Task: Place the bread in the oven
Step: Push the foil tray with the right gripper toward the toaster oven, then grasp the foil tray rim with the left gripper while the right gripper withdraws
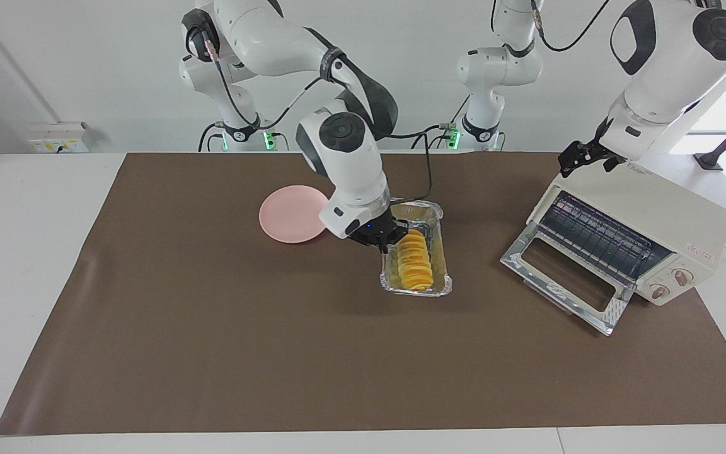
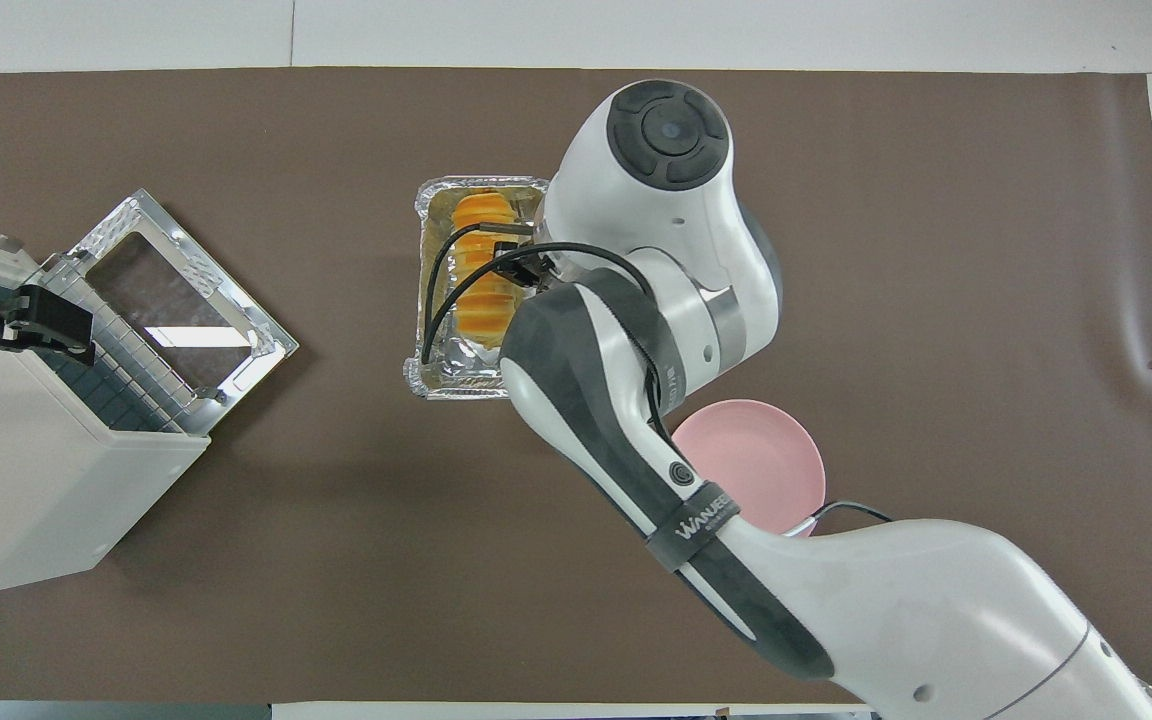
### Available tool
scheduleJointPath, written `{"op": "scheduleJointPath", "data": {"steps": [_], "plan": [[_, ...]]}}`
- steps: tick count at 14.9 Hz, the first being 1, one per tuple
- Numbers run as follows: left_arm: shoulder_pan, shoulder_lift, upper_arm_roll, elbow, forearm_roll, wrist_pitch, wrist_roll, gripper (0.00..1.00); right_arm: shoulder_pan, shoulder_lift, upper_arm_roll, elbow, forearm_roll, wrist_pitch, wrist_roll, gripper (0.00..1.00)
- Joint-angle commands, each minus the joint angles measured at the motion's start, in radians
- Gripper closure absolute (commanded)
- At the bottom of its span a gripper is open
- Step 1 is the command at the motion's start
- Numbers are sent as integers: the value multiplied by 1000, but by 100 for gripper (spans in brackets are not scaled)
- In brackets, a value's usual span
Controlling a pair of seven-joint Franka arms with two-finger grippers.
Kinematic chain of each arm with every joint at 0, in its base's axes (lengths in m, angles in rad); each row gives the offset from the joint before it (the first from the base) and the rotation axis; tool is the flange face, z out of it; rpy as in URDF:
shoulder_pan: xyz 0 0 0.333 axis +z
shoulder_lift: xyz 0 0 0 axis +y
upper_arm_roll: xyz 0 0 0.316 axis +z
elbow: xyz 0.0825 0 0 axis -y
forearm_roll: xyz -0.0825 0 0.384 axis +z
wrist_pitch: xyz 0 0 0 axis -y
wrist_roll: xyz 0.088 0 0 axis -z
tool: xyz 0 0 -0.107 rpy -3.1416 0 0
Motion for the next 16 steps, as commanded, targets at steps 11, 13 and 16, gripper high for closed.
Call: {"op": "scheduleJointPath", "data": {"steps": [11, 13, 16], "plan": [[11, -18, -3, -15, -17, 15, 3, 0, 13, 8, -1, -293, 19, 332, -33, 100], [11, -18, -3, -14, -17, 15, 3, 0, 13, 6, -1, -291, 19, 332, -30, 0], [11, -18, -3, -15, -17, 15, 3, 0, 3, -3, -1, -282, 24, 323, -24, 0]]}}
